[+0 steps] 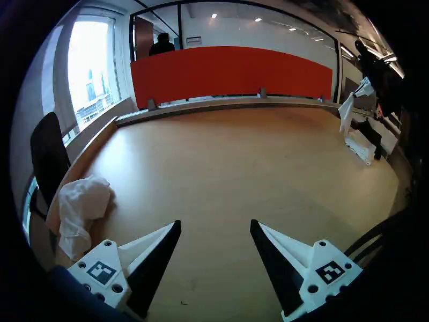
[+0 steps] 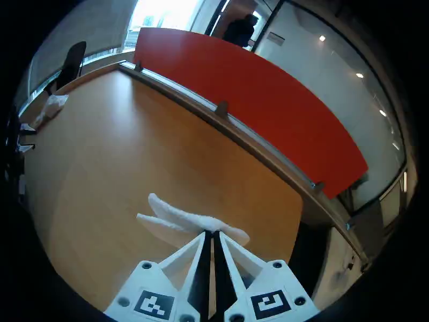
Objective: Fold towel
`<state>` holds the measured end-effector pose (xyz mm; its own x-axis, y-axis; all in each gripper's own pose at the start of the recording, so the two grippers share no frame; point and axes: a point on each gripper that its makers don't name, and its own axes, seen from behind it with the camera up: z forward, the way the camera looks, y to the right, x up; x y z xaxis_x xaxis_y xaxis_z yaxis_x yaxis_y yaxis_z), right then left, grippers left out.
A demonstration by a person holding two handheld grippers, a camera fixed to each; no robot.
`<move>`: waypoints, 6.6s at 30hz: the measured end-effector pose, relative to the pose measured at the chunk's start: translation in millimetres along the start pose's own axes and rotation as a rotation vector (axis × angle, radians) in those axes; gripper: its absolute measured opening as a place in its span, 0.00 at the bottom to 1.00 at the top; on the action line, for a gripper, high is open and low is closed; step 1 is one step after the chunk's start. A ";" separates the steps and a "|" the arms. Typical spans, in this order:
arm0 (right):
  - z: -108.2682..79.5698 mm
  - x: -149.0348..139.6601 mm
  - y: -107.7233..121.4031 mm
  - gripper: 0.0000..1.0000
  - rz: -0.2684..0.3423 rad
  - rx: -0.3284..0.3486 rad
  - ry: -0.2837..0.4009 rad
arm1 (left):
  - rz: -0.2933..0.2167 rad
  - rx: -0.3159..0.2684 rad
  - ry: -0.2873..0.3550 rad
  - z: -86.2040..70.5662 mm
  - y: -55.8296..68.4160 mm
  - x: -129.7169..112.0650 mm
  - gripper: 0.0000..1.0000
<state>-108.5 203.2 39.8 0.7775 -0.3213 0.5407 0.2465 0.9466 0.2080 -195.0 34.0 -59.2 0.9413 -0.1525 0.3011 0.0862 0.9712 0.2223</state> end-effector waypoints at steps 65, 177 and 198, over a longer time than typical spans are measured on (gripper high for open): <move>-20.8 -238.6 -32.6 0.03 0.286 -0.048 -0.378 | 0.039 -0.012 -0.025 2.5 5.9 3.2 0.96; -13.3 -158.6 -31.2 0.90 0.666 -0.363 0.050 | -0.010 0.010 -0.011 -4.6 -0.9 5.6 0.96; -40.3 -107.9 1.7 0.89 0.708 -0.526 0.326 | -0.031 0.011 -0.007 -4.3 -2.3 6.7 0.96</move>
<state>-168.7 240.6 -51.1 0.9507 0.2820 0.1287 -0.1775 0.8356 -0.5199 -187.5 31.5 -61.7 0.9358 -0.1838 0.3007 0.1117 0.9640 0.2414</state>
